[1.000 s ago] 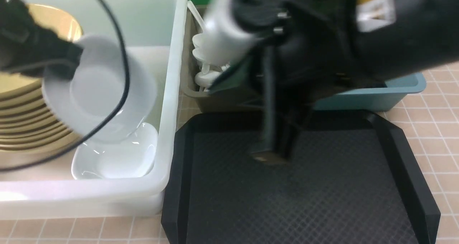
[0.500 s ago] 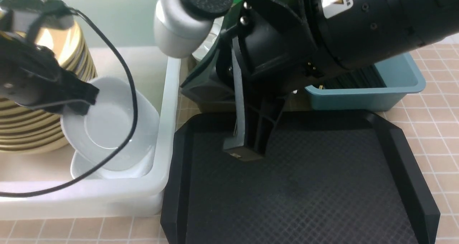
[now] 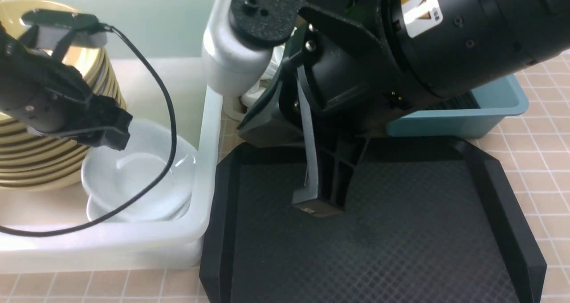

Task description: On brown table put chopsticks spoon bowls plates into blue grey white boxes.

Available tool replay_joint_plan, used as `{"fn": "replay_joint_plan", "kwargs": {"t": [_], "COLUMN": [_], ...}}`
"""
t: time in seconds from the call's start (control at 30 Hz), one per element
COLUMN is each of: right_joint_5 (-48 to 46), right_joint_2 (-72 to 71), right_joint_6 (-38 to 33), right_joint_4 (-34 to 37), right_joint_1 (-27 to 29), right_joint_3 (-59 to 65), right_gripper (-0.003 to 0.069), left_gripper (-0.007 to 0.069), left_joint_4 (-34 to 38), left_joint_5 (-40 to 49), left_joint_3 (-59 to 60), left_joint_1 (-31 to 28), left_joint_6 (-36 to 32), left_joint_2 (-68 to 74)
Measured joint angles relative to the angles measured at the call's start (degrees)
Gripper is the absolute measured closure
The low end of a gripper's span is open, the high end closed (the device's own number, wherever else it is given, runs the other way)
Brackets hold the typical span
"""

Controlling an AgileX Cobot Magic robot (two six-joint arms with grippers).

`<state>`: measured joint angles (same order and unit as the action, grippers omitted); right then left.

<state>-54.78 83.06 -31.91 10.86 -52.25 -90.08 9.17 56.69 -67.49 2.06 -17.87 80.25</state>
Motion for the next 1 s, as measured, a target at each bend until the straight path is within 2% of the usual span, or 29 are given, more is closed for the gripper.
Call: {"fn": "replay_joint_plan", "kwargs": {"t": [0.13,0.33,0.43,0.57,0.6,0.67,0.8,0.83,0.93,1.0], "right_joint_5": [-0.1,-1.9,-4.9,-4.5,-3.3,-0.7,11.8,12.5,25.9,30.0], "right_joint_2": [0.0,-0.8,-2.7,-6.0,-7.8,-10.1,-17.9,-18.8,-26.9,-29.2], "right_joint_6": [0.3,4.9,7.9,9.8,10.7,11.8,13.8,13.9,14.0,14.1], "right_joint_4": [-2.7,-8.9,-10.9,-11.5,-11.6,-11.6,-11.6,-11.6,-10.1,-9.8], "right_joint_1": [0.0,0.0,0.0,0.0,0.0,0.0,0.0,0.0,0.0,0.0], "right_joint_3": [0.0,0.0,0.4,4.9,7.6,11.4,23.2,23.8,34.0,36.7], "right_gripper": [0.0612,0.0610,0.0607,0.0603,0.0601,0.0599,0.0594,0.0594,0.0589,0.0589], "left_gripper": [0.0199,0.0223,0.0316,0.0438,0.0482,0.0522,0.0613,0.0618,0.0623,0.0623], "left_joint_4": [0.2,-1.1,-5.3,-8.0,-8.2,-8.3,-8.3,-8.3,-8.1,-8.0], "left_joint_5": [6.0,13.5,13.6,8.6,6.4,3.7,-3.6,-4.0,-8.8,-9.9], "left_joint_3": [-3.6,-5.2,-1.1,7.4,10.7,15.2,27.2,27.7,35.5,37.3], "left_joint_1": [0.0,0.0,0.0,0.0,0.0,0.0,0.0,0.0,0.0,0.0], "left_joint_6": [1.3,4.5,7.0,7.7,7.7,7.9,7.9,7.9,7.9,7.9], "left_joint_2": [-2.4,-9.7,-18.0,-28.6,-32.2,-37.0,-48.9,-49.5,-59.3,-62.2]}}
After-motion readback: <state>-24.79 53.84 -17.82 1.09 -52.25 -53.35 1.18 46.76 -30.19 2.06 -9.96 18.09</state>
